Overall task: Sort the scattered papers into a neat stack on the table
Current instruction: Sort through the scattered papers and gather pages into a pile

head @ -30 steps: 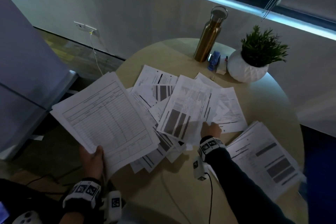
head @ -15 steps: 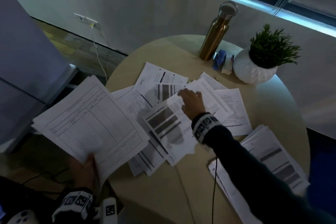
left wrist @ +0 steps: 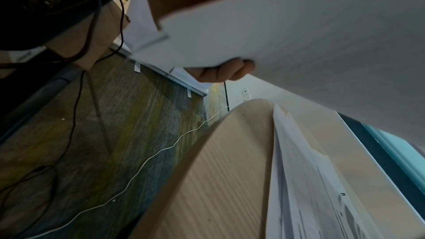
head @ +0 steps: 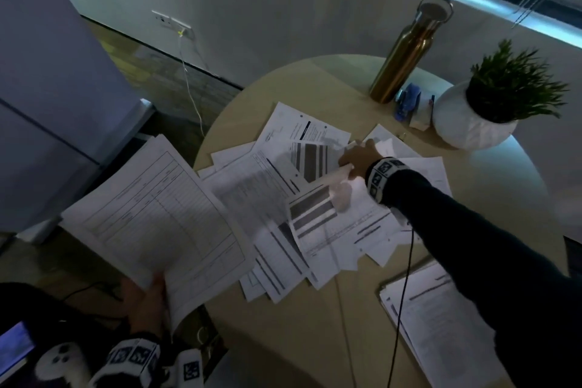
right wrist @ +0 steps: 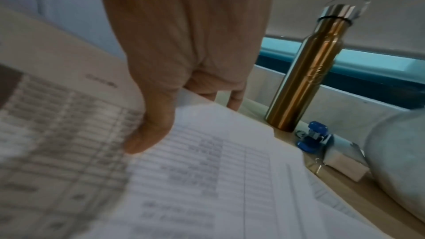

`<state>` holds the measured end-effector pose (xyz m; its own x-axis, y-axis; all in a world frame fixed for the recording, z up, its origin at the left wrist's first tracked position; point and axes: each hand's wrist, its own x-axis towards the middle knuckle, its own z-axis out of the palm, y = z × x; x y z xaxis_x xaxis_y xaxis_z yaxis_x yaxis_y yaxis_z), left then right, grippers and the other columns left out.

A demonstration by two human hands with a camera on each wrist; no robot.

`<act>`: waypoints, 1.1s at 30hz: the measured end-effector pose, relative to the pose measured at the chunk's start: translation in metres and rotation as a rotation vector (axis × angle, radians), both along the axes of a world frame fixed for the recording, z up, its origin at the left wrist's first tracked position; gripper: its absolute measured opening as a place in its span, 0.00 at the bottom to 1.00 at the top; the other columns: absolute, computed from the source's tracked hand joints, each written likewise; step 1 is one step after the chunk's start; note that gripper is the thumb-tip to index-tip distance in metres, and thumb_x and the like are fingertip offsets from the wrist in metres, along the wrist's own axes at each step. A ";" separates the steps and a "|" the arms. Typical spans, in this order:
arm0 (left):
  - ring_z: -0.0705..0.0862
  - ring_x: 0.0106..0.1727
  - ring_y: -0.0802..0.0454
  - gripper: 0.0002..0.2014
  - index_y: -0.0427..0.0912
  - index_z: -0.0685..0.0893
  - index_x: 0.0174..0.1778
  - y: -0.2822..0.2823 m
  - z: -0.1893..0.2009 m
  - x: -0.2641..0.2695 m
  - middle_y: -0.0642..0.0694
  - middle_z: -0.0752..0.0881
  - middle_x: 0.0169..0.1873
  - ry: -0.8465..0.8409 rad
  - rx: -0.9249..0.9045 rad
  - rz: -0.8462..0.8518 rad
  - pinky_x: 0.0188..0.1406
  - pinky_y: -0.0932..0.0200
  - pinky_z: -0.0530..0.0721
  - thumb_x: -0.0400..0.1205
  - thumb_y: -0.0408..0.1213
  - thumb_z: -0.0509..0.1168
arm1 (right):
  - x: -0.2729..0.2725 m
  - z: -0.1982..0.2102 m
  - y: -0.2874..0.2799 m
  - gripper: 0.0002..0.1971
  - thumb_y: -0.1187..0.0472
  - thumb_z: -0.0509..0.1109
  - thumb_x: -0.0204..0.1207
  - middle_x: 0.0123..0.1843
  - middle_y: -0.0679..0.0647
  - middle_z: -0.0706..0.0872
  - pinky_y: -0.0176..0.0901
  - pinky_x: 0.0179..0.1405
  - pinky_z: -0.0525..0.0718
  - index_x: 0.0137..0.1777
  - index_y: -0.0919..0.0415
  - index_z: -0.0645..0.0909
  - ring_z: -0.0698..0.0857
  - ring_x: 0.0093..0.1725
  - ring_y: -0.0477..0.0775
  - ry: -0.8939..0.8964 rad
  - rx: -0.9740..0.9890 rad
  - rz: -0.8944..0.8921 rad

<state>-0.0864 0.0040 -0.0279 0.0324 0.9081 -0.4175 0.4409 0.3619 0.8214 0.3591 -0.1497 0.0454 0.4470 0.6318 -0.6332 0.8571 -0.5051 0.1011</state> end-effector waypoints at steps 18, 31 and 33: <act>0.66 0.77 0.41 0.29 0.41 0.57 0.80 -0.012 0.041 0.014 0.40 0.65 0.78 -0.110 -0.047 -0.041 0.75 0.52 0.62 0.83 0.30 0.60 | -0.141 -0.036 0.026 0.24 0.61 0.75 0.67 0.60 0.62 0.84 0.62 0.64 0.79 0.64 0.59 0.75 0.82 0.60 0.64 0.355 0.653 -1.043; 0.72 0.72 0.38 0.25 0.44 0.62 0.77 -0.009 0.058 0.085 0.38 0.72 0.72 0.005 0.019 -0.372 0.73 0.41 0.68 0.83 0.29 0.57 | -0.133 0.038 -0.126 0.17 0.57 0.75 0.70 0.32 0.68 0.82 0.42 0.34 0.71 0.35 0.73 0.78 0.78 0.31 0.61 -0.078 1.425 -1.604; 0.74 0.69 0.40 0.23 0.45 0.63 0.75 -0.022 0.064 0.105 0.40 0.75 0.68 -0.012 0.041 -0.491 0.69 0.42 0.71 0.83 0.30 0.56 | -0.143 0.051 -0.145 0.14 0.54 0.75 0.71 0.35 0.60 0.84 0.41 0.33 0.75 0.38 0.66 0.80 0.80 0.32 0.54 -0.028 1.479 -1.628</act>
